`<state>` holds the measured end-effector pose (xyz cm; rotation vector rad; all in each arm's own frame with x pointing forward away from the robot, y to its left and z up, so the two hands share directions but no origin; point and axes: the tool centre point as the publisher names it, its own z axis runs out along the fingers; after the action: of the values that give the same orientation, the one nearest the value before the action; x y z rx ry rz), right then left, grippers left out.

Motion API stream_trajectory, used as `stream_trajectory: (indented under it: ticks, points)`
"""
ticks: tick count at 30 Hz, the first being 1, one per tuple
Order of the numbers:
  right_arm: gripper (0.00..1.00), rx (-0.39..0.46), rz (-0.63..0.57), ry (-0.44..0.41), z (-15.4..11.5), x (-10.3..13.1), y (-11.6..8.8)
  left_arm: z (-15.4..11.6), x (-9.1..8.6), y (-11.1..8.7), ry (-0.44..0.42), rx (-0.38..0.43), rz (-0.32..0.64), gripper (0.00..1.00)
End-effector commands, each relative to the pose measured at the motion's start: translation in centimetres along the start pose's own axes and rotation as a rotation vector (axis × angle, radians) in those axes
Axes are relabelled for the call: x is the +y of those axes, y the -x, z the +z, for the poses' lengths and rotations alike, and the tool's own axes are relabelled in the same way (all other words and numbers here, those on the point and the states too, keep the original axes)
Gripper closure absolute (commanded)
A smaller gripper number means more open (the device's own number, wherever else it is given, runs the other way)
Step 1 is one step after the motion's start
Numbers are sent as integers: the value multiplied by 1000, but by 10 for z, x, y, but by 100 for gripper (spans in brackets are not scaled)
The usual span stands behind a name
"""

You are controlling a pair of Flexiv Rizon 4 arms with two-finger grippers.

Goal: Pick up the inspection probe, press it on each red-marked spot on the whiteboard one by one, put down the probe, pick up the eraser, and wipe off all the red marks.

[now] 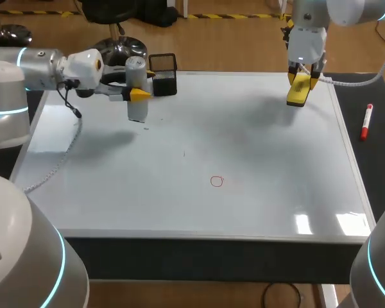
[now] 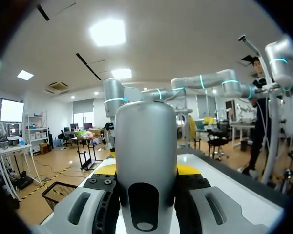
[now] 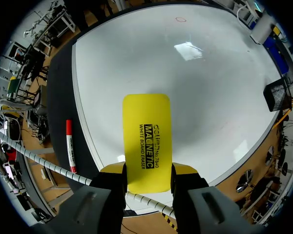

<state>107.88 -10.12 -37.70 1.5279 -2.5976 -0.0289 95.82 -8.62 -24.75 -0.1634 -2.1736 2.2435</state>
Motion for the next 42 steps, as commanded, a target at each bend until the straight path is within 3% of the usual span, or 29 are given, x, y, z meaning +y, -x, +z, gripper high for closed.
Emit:
stream_trajectory:
  ticks: [1,25,32,42]
  points:
    - [100,3,-2,-2,-1,0,0,-6,7,10,-13,24,1,100]
    - [100,3,-2,-2,-1,0,0,-13,9,14,-41,7,1,100]
    - [100,22,-117,-16,5,39,15,-13,9,14,-41,7,1,100]
    - [100,-24,-291,-60,-1,122,31,-13,9,14,-41,7,1,100]
